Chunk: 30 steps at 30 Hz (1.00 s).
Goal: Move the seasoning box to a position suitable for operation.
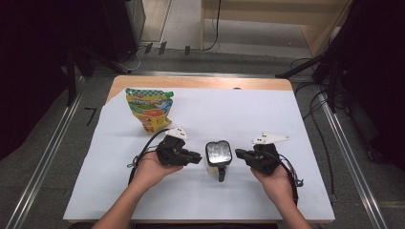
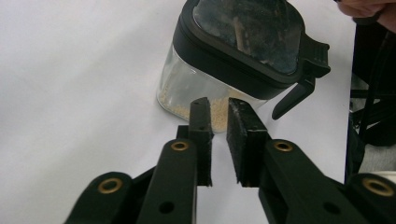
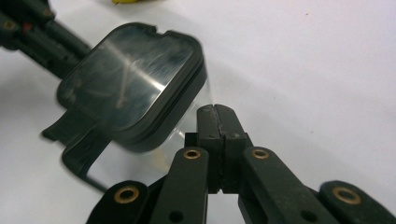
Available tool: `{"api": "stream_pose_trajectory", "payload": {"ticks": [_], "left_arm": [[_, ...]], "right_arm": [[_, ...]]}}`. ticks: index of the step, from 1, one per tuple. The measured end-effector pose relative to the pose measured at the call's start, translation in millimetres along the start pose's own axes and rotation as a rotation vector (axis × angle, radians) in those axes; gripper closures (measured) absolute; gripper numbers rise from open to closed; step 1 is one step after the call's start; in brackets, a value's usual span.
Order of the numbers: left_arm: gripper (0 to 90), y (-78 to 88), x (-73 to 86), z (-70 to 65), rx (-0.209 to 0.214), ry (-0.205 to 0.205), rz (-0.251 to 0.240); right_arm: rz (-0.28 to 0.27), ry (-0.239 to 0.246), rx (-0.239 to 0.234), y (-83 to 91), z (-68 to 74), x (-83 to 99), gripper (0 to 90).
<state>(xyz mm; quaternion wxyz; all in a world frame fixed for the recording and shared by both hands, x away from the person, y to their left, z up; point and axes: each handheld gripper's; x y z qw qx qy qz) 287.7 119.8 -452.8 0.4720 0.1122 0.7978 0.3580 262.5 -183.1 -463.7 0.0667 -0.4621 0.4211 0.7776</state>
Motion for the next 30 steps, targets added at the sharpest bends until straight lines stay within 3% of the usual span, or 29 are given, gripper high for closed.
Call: {"api": "stream_pose_trajectory", "payload": {"ticks": [13,25,30], "left_arm": [[62.4,6.3,-6.0,6.7,-0.012,-0.010,-0.024],[49.3,8.2,-5.8,10.5,-0.026,-0.011,-0.038],[47.2,7.7,-5.2,10.8,-0.030,-0.015,-0.035]], "right_arm": [[0.022,0.023,-0.048,26.8,36.1,17.6,90.0],[0.077,0.106,-0.119,9.3,66.3,24.7,90.0],[0.091,0.105,-0.149,-3.2,74.0,26.0,90.0]]}}
Point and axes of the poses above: each handheld gripper's, and its own axes: y roughly backward along the jaws, x roughly out of its underside, z roughly to its left, and after that the axes turned 2 degrees about -z, right-handed
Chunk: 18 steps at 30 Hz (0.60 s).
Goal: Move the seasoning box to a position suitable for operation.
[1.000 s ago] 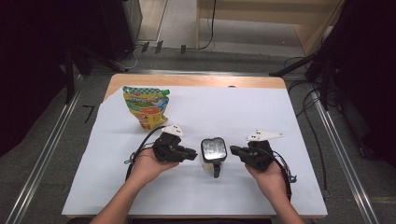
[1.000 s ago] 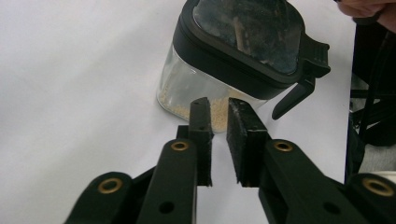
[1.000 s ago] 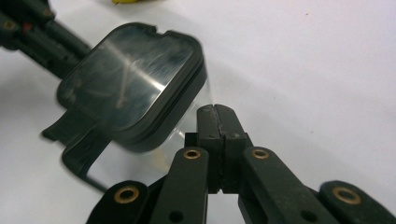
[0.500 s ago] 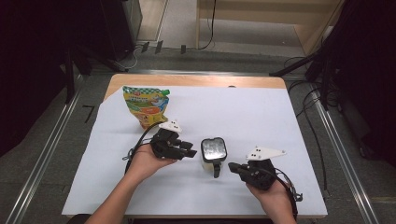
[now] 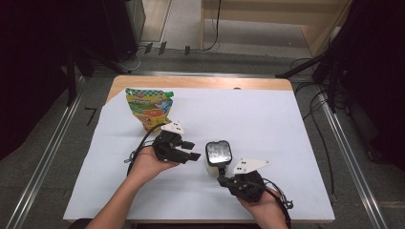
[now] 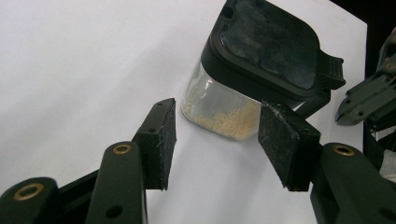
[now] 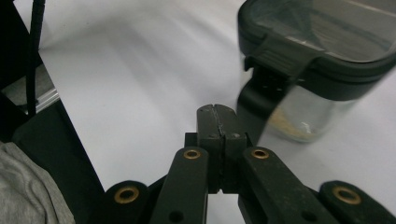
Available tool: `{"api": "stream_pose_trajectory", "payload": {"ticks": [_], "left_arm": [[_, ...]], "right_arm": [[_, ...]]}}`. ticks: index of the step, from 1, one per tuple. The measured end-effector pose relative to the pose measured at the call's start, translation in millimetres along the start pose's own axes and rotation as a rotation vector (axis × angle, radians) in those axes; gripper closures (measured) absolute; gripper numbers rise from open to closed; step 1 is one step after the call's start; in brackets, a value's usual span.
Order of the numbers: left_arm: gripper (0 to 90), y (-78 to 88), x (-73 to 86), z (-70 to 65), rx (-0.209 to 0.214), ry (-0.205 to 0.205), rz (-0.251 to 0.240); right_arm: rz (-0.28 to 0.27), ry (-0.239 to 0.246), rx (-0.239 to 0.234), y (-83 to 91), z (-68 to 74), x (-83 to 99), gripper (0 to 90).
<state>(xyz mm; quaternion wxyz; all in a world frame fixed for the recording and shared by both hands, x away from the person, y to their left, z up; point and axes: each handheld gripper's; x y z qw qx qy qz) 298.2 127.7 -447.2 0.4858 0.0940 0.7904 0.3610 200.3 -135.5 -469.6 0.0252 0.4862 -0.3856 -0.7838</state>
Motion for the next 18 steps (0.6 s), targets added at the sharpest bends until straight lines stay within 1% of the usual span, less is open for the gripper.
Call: {"api": "stream_pose_trajectory", "payload": {"ticks": [5,7,9,13,16,18], "left_arm": [[46.7,-1.0,0.6,0.1,-0.002,-0.014,0.013],[46.4,-1.6,0.9,0.0,-0.001,-0.014,0.013],[45.7,-1.7,1.1,-0.3,-0.003,-0.013,0.015],[45.6,-2.2,1.3,-0.6,-0.008,-0.016,0.019],[45.6,-2.8,1.4,-1.2,-0.007,-0.015,0.019],[45.5,-3.4,1.5,-1.5,-0.005,-0.015,0.017]], "right_arm": [[0.015,-0.017,-0.018,-13.2,-4.7,1.4,90.0],[0.017,-0.020,-0.015,-16.7,-7.4,1.8,90.0],[0.021,-0.024,-0.028,-19.0,-8.8,2.0,90.0],[0.028,-0.003,-0.016,-19.8,-7.9,2.4,90.0],[0.029,-0.010,-0.002,-18.0,-10.6,2.6,90.0],[0.021,-0.020,0.010,-16.2,-15.7,3.2,90.0]]}}
Point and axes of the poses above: each handheld gripper's, and its own axes: y roughly backward along the jaws, x roughly out of its underside, z roughly to its left, and after that the axes turned 2 degrees about -z, right-handed
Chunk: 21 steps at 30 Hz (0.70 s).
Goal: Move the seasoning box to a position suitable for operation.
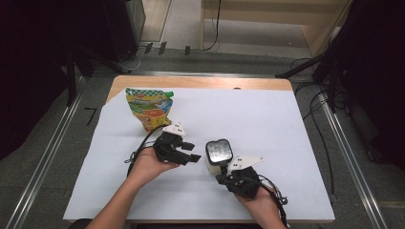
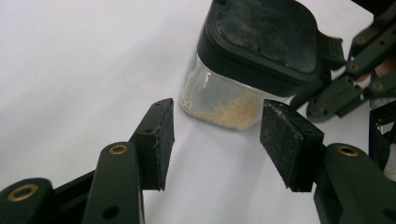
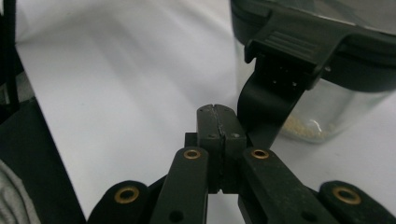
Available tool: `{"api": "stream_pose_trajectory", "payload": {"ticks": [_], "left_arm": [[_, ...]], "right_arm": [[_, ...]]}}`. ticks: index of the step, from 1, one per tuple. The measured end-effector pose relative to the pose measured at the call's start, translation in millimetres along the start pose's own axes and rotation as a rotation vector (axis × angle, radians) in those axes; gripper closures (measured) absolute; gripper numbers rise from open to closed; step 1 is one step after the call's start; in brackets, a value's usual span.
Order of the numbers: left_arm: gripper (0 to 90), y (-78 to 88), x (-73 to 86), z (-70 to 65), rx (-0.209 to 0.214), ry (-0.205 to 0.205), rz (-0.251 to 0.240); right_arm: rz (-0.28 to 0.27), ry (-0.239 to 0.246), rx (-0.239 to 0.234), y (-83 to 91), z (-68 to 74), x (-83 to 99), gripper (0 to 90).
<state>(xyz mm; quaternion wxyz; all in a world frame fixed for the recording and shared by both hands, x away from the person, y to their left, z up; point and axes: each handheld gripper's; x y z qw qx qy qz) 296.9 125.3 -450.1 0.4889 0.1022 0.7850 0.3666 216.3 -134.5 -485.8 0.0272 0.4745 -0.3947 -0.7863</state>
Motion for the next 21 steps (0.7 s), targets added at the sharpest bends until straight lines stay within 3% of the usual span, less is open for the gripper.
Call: {"api": "stream_pose_trajectory", "payload": {"ticks": [17,21], "left_arm": [[43.2,-1.3,1.1,0.1,-0.004,-0.018,0.003],[42.9,-2.2,1.2,-0.8,-0.004,-0.019,0.004]], "right_arm": [[-0.036,-0.072,0.069,15.3,-31.7,2.8,90.0],[-0.042,-0.068,0.088,17.3,-37.2,3.2,90.0]]}}
Point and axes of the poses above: each handheld gripper's, and its own axes: y roughly backward along the jaws, x roughly out of its underside, z roughly to its left, and after that the axes turned 2 degrees about -z, right-handed
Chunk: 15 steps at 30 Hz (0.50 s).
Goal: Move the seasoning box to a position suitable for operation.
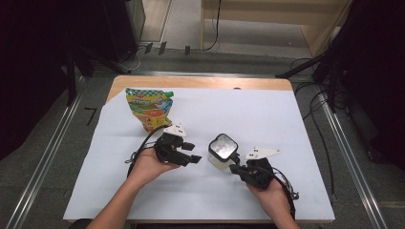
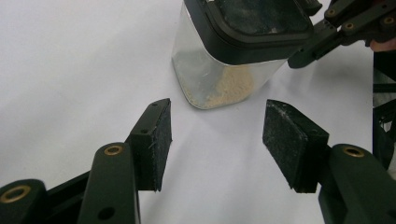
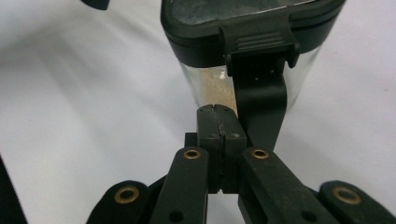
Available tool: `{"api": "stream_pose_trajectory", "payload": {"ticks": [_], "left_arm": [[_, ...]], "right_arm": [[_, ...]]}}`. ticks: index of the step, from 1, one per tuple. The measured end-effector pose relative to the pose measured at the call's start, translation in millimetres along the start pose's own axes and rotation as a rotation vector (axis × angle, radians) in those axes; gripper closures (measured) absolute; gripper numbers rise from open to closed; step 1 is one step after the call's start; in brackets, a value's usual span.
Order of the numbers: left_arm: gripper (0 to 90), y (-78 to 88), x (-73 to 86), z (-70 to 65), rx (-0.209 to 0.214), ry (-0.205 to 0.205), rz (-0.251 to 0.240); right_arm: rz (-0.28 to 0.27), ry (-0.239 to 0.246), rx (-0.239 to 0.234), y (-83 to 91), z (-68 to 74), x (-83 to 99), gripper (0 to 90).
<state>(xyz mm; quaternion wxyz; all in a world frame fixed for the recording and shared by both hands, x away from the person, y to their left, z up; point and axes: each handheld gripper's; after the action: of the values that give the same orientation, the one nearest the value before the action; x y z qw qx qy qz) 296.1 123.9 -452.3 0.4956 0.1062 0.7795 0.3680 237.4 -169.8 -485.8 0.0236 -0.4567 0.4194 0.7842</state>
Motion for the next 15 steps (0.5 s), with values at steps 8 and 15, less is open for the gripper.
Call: {"api": "stream_pose_trajectory", "payload": {"ticks": [8,15], "left_arm": [[41.1,-1.6,0.3,-1.2,-0.002,-0.008,0.000],[40.8,-1.8,0.3,-2.1,0.002,-0.023,-0.009]], "right_arm": [[-0.023,-0.035,0.037,6.4,-14.6,-1.4,90.0],[-0.036,-0.060,0.067,13.2,-26.5,-2.9,90.0]]}}
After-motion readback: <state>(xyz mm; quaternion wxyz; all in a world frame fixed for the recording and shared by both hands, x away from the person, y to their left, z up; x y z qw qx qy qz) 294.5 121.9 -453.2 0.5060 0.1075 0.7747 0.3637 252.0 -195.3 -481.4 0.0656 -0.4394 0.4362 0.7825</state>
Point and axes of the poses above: each handheld gripper's, and its own axes: y roughly backward along the jaws, x roughly out of its underside, z roughly to its left, and after that the axes turned 2 degrees about -z, right-handed
